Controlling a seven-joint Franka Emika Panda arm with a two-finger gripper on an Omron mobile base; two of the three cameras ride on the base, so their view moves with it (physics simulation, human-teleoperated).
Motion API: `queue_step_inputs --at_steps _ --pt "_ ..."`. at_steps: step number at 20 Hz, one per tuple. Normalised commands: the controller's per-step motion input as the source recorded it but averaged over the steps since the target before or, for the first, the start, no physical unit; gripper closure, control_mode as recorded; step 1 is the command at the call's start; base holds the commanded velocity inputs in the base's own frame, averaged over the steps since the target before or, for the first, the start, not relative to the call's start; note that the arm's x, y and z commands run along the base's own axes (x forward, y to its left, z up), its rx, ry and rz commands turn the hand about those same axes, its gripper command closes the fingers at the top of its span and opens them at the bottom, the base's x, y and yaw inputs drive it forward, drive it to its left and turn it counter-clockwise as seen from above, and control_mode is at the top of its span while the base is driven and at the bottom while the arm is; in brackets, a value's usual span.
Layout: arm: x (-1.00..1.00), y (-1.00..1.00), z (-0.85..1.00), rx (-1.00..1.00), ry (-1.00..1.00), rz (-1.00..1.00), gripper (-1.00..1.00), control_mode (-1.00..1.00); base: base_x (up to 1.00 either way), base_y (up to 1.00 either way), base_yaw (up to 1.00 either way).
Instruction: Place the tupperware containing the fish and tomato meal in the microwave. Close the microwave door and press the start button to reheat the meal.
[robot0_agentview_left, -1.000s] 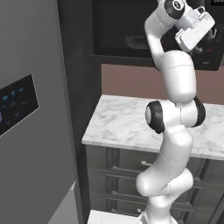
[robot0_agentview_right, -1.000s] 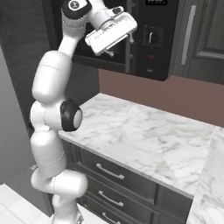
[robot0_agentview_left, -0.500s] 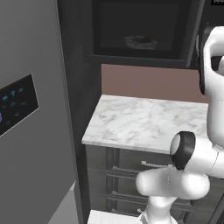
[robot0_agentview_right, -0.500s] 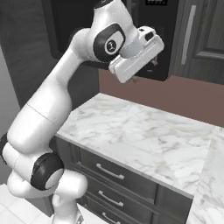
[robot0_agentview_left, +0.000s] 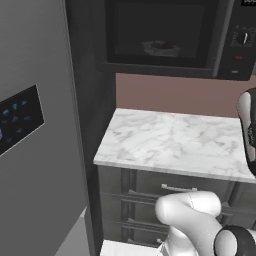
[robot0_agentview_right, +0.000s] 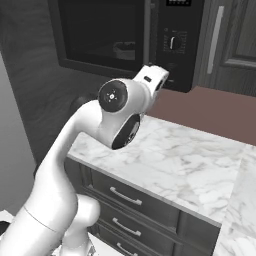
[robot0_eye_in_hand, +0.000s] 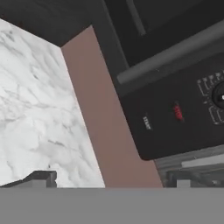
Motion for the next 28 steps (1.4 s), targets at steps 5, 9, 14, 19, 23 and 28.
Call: queue_step_inputs --at_steps 5,9,14,19,23,28 --pt "0.0 -0.01 0.04 0.0 -0.42 0.17 -1.0 -1.0 0.0 0.0 0.0" --pt "-0.02 -0.09 0.42 0.01 -0.38 0.06 -1.0 -1.0 0.0 0.0 0.0" --pt "-0.02 -0.03 0.6 0.0 -0.29 0.05 -1.0 -1.0 0.0 0.0 0.0" --pt "0.0 0.0 0.65 0.0 -0.15 0.06 1.0 -1.0 0.0 0.0 0.0" --pt "0.0 -0.03 0.4 0.0 -0.01 0.05 1.0 -1.0 0.0 0.0 0.0" --pt "0.0 -0.23 0.03 0.06 0.05 0.03 1.0 -1.0 0.0 0.0 0.0"
